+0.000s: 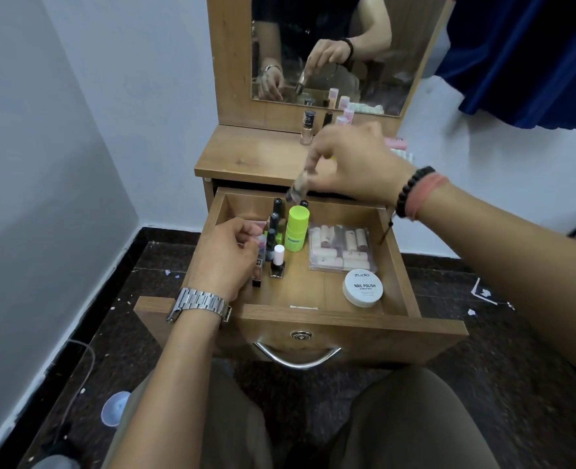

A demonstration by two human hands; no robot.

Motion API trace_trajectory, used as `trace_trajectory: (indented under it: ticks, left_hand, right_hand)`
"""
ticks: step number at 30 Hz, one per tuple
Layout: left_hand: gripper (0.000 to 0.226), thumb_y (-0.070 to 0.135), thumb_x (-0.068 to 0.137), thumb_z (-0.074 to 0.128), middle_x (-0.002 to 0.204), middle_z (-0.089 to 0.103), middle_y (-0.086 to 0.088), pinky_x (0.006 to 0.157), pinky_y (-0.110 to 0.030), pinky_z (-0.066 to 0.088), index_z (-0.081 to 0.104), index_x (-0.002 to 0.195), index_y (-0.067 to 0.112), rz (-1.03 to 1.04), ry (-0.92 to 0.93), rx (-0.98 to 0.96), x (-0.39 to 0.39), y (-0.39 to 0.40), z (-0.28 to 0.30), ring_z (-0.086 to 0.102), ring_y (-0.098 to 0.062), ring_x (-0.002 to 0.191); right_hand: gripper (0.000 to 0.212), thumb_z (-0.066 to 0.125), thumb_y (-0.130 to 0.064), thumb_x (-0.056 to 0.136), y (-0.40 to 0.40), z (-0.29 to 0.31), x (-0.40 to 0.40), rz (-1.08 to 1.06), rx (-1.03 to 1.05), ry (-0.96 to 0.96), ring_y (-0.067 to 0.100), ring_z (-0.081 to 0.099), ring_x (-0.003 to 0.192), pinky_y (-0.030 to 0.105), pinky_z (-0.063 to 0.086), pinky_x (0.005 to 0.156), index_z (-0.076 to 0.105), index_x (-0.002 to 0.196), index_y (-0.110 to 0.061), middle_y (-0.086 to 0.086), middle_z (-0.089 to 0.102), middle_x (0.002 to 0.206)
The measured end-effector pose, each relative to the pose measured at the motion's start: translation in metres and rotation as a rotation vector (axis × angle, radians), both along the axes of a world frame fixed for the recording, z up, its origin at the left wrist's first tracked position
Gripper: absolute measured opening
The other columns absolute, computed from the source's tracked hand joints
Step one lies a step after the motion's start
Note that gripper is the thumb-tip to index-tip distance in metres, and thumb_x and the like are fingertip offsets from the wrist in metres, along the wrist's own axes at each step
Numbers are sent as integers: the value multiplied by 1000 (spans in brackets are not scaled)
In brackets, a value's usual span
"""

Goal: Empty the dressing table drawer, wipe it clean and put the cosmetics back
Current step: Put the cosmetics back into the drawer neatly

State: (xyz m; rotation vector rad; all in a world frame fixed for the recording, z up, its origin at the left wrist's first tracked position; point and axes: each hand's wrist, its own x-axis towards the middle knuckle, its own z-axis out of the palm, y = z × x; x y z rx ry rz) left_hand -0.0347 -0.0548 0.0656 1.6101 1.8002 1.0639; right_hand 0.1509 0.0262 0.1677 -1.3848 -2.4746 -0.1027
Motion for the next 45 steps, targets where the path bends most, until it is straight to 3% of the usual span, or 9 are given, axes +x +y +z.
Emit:
trace_trajectory:
  ticks: [3,6,14,19,26,35,39,43,45]
  left_hand:
    - [12,15,89,59,80,63,14,49,-2,40,67,91,24,0,-3,-7,0,0,-1,60,4,63]
    - [15,16,88,61,79,62,17,51,-5,37,65,87,30,5,-32,1,1,0,1,56,3,70]
    - [13,16,87,61,79,63,19,62,-11,39,67,87,28,-5,-17,17,-1,1,-2,58,1,78]
    - [14,14,87,60,78,62,19,59,-2,36,67,87,26,-4,-15,24,-2,1,-2,57,1,76]
    - [13,16,87,61,80,65,10,64,-13,41,67,87,27,-15,-2,25,-4,2,-5,59,-5,78]
    - [16,15,86,61,78,64,15,64,-20,45,65,84,30,-9,-5,19,-3,2,-5,59,-5,78]
    - [13,17,87,61,75,57,22,58,-19,42,64,85,30,-21,56,40,0,-2,-1,56,-2,70]
    - [12,19,89,57,76,58,17,57,-17,40,64,91,29,-51,140,50,3,-7,1,53,-1,69]
    - [12,20,89,58,77,59,17,58,-17,40,65,93,29,-65,184,46,3,-7,0,54,1,71]
  right_hand:
    - [20,66,-49,81,-16,-25,8,74,-67,-68,7,45,102,36,20,93,68,85,-30,-12,57,104]
    - [27,66,-49,82,-18,-54,7,57,-109,-165,12,51,98,38,22,98,68,96,-26,-8,57,98]
    - [31,65,-38,85,-8,-93,-10,-10,-161,-289,30,62,96,29,38,67,66,113,-24,7,66,102]
    - [34,63,-39,87,-9,-90,-19,-33,-138,-311,32,60,98,30,37,69,64,118,-24,10,61,109]
    - [36,60,-36,91,-11,-89,-24,-43,-166,-321,34,60,101,35,46,78,62,124,-23,13,59,116]
    - [41,59,-42,91,-33,-65,-4,-51,-186,-152,27,62,104,31,45,76,59,130,-30,4,66,115]
    - [35,62,-40,90,-72,-41,19,-73,-249,-1,12,60,81,28,48,72,67,120,-24,-16,63,75]
    - [32,64,-36,89,-108,-27,49,-127,-279,132,-1,47,61,14,37,60,70,116,-21,-19,48,60]
    - [33,65,-37,89,-124,-28,62,-167,-324,203,1,51,63,17,43,64,69,118,-22,-12,53,63]
